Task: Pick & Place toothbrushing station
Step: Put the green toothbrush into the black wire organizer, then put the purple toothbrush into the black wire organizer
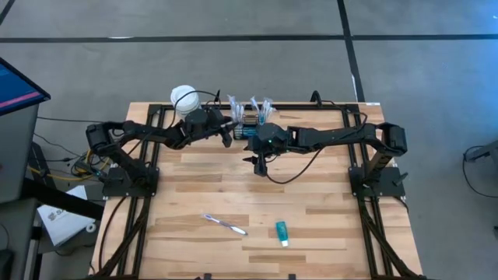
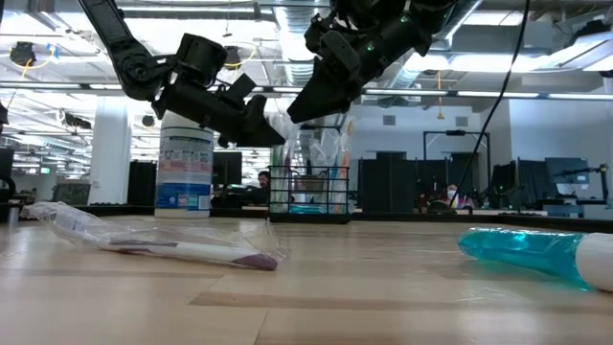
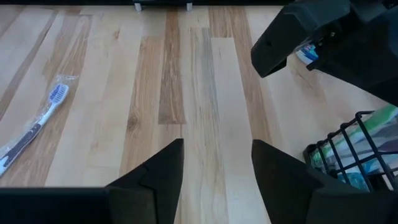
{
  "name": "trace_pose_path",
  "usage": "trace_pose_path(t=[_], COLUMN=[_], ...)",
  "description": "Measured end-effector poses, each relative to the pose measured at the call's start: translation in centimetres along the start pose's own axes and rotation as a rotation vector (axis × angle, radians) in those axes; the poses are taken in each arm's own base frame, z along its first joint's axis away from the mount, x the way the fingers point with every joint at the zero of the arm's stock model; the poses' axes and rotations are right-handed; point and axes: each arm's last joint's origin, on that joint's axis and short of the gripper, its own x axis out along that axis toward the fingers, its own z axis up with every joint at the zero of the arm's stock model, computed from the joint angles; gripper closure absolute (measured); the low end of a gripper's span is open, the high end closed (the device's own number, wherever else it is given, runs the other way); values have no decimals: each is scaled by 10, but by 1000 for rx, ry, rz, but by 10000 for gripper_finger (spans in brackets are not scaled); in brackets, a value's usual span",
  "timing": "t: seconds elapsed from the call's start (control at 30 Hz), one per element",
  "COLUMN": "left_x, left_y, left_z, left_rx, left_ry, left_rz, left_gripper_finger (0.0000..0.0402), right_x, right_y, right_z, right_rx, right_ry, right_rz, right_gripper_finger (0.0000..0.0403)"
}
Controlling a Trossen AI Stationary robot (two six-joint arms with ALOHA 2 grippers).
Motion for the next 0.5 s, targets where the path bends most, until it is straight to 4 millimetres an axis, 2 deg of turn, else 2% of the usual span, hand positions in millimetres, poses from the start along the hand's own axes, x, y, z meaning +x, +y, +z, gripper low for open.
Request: trace_pose_path(t=[0.23, 0.5], left_x=[-4, -18], left_y=[0, 1], left_z=[4, 7], left_rx=[8, 32], left_ry=[9, 106], left_rz=[6, 7], left_gripper_finger=[252, 227], right_x=[0, 0], right_y=[0, 0], right_z=[0, 0], right_rx=[0, 0], right_ry=[0, 0], right_rz=[0, 0], right_gripper_finger=[223, 223])
